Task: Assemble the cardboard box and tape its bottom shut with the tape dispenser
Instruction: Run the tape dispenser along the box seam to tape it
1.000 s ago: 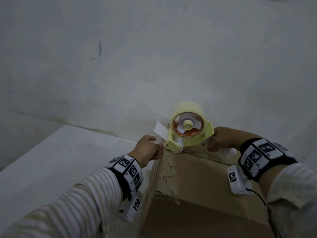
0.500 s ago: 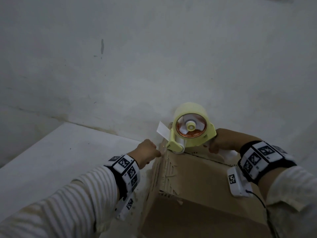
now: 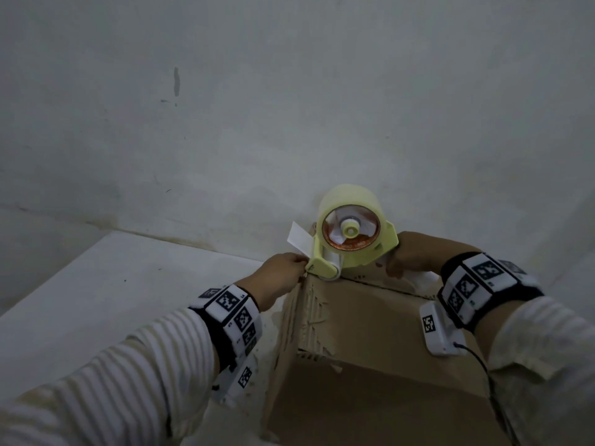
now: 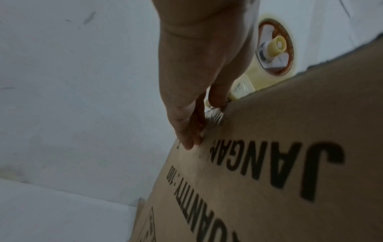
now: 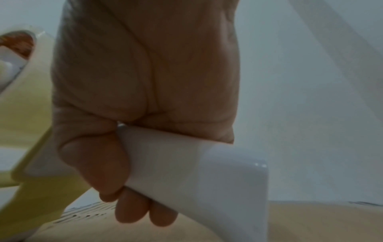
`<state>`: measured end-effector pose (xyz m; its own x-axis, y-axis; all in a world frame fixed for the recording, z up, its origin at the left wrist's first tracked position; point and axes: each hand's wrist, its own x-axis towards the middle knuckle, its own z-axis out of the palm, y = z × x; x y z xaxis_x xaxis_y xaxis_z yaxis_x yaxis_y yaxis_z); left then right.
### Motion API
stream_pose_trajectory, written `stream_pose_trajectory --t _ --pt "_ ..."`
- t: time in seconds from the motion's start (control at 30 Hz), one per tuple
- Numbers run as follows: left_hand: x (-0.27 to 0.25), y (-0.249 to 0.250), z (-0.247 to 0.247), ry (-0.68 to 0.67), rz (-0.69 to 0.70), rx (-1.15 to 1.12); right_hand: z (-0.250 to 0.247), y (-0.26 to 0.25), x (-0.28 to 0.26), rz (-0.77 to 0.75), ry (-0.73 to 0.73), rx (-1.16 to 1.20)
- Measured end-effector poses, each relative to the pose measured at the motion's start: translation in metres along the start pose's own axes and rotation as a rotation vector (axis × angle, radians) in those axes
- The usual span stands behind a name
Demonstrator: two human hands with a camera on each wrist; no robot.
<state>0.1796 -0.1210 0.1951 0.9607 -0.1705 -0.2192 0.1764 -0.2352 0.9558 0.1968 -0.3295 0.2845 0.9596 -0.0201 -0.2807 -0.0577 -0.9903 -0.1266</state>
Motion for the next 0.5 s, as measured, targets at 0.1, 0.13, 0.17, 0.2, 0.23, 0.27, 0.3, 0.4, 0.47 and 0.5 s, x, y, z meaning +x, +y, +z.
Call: stream_pose_trajectory --t 0.1,0.13,0.17,0.2,0.23,0.27,0.3,0.4,0.47,0.5 --pt "-0.007 0.004 -0.006 -0.075 -0.029 0.117 0.000 -0.002 -0.003 0.008 0.005 -0.017" --pt "-0.008 0.004 -0.007 -0.096 -0.029 0.160 0.000 -0.003 -0.003 0.009 0.004 -0.028" --pt "-0.011 0.005 -0.007 -0.104 -0.027 0.195 0.000 -0.004 -0.004 0.015 0.003 -0.039" --pt "-0.014 0.005 -0.007 -0.111 -0.018 0.216 0.000 -0.006 -0.005 0.020 0.004 -0.050" --pt "-0.016 0.005 -0.006 -0.119 -0.010 0.218 0.000 -0.007 -0.006 0.022 0.006 -0.060" --pt "-0.019 0.006 -0.006 -0.126 0.000 0.217 0.000 -0.008 -0.008 0.018 0.010 -0.070" --pt "-0.024 0.007 -0.005 -0.136 0.005 0.225 -0.001 -0.010 -0.010 0.011 0.014 -0.088" --pt "-0.033 0.010 0.000 -0.140 0.034 0.299 -0.004 -0.012 -0.018 -0.012 0.044 -0.137" --pt "-0.038 0.013 0.003 -0.094 0.022 0.347 -0.006 -0.010 -0.022 -0.043 0.045 -0.150" --pt "-0.039 0.014 0.005 -0.067 0.005 0.371 -0.007 -0.008 -0.023 -0.065 0.038 -0.152"
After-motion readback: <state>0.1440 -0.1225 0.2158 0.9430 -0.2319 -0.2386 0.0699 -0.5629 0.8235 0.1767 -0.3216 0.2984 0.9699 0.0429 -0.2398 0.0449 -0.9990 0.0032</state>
